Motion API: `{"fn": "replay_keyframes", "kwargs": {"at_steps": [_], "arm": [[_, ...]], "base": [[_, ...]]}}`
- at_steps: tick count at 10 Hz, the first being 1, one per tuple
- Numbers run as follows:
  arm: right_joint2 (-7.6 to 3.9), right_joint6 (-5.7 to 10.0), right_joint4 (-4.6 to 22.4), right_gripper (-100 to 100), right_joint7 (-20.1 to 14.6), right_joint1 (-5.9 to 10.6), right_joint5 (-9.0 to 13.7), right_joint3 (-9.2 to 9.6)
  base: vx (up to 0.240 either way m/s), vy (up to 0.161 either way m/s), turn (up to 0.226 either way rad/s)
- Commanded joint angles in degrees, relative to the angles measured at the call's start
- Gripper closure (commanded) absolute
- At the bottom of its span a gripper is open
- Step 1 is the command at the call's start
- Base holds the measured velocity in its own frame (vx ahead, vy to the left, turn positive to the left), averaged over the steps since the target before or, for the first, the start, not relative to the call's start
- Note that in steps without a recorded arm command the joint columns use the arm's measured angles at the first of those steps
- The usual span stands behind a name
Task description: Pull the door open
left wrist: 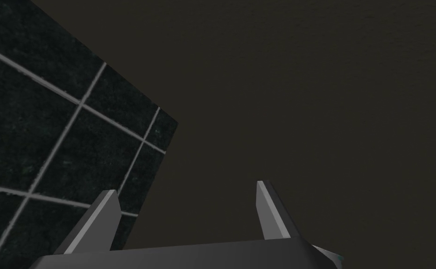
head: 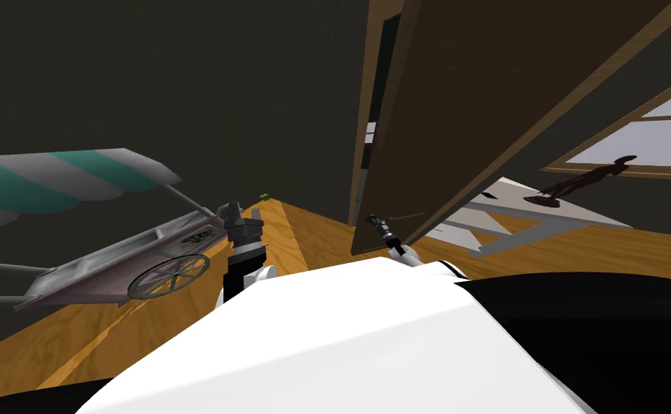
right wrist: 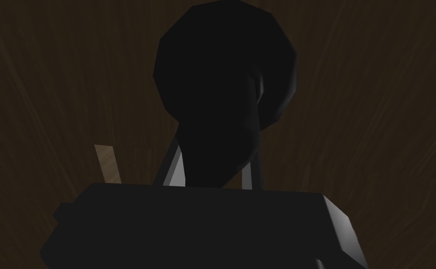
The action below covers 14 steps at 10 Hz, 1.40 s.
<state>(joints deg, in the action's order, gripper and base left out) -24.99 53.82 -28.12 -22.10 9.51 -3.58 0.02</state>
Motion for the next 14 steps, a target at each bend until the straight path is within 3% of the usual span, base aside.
{"fn": "replay_keyframes", "kwargs": {"at_steps": [1, 5, 7, 14], "arm": [[0.47, -0.73, 1.07, 100, 0.82, 1.69, 0.61, 1.25], [0.9, -1.85, 3.92, 100, 2.23, 5.78, 2.04, 3.02], [1.08, -2.09, 3.29, 100, 2.09, 4.93, 1.77, 2.54], [1.11, -3.58, 1.27, 100, 2.67, 3.65, 1.47, 0.01]], "base": [[-0.165, -0.07, 0.094], [-0.199, -0.108, 0.083], [-0.118, -0.049, 0.096], [-0.222, -0.114, 0.267]]}}
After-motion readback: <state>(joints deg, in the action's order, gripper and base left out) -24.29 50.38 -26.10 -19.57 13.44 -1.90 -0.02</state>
